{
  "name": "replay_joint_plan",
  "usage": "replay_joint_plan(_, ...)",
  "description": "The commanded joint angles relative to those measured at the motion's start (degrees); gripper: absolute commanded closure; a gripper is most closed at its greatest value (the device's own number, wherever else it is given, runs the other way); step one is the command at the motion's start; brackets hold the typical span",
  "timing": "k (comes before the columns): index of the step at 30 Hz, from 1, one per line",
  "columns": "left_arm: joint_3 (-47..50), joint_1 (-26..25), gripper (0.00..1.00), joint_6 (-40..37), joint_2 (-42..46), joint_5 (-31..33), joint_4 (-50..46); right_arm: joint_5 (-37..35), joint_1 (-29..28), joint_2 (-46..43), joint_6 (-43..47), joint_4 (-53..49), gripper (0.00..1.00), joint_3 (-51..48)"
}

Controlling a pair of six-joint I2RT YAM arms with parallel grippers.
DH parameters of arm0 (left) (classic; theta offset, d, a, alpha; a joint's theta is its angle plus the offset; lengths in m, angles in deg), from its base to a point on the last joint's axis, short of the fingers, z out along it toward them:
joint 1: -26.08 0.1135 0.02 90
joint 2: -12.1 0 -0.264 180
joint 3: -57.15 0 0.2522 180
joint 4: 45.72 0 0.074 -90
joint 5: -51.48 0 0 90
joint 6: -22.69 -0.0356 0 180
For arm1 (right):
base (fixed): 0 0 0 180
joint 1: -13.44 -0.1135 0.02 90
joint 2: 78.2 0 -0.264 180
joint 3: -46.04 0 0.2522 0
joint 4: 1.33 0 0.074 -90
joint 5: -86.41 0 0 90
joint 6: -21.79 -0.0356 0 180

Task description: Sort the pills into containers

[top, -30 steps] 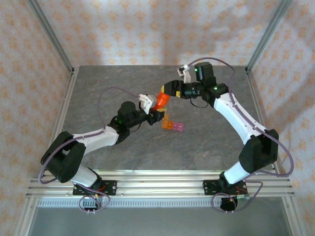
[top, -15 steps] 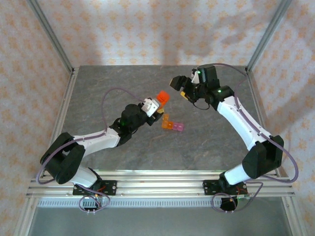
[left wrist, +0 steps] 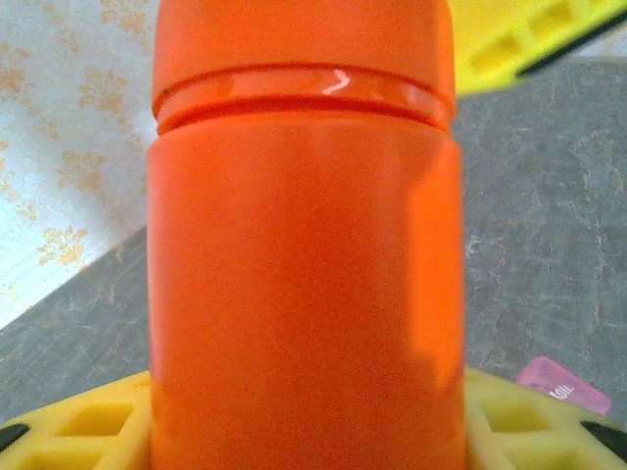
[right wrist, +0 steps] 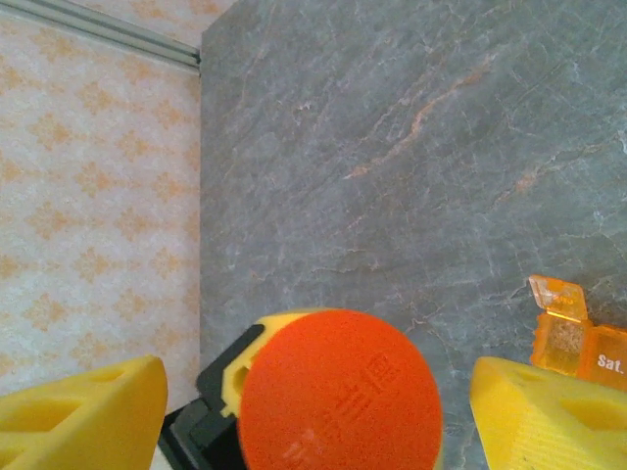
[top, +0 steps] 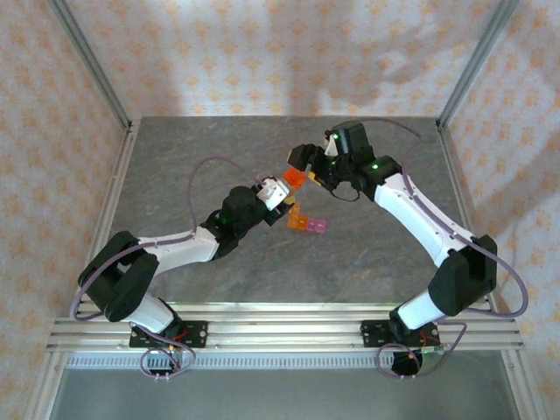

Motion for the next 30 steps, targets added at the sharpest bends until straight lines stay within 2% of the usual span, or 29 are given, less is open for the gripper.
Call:
replay_joint_plan(1, -2.3, -0.6, 1.0, -0.8, -0.4, 1.4, 0.8, -1.8, -0.4, 0.4, 0.0, 0.8, 0.2, -1.3)
replay_joint_plan(8, -2.9, -0.7, 1.0, -0.7, -0.6, 1.2, 0.7, -0.8, -0.7, 0.5, 0.0, 1.9, 0.29, -2.5)
replay_joint_plan(13, -2.9, -0.8, 1.0, -0.1, -0.7, 1.5, 1.0, 0.3, -0.8, 0.5, 0.6, 2.3, 0.56, -2.3)
replay_joint_plan(15, -3.0, -0.8, 1.0, 0.7, -0.7, 2.1, 1.4, 0.5, -0.8, 0.6, 1.3, 2.3, 0.63, -2.3)
replay_joint_plan(19, -3.2, -0.5, 1.0, 3.1, 0.2, 1.9, 1.2, 1.6, -0.3, 0.9, 4.6, 3.6, 0.66, -2.0)
replay_joint_plan(21, -2.8, 0.2, 1.0, 4.7, 1.4, -0.8, 1.1, 4.4, 0.9, 0.8, 7.6, 6.3, 0.66, -2.5)
replay_joint_plan(27, -2.0, 6.2, 1.0, 19.5, 4.2, -21.8, 4.0, 19.4, 6.3, 0.0, 20.1, 13.5, 0.63, -4.0)
replay_joint_plan(30, -1.4, 6.9, 1.0, 23.4, 4.6, -25.1, 6.0, 24.9, 7.2, 1.5, 22.8, 12.0, 0.62, -1.9)
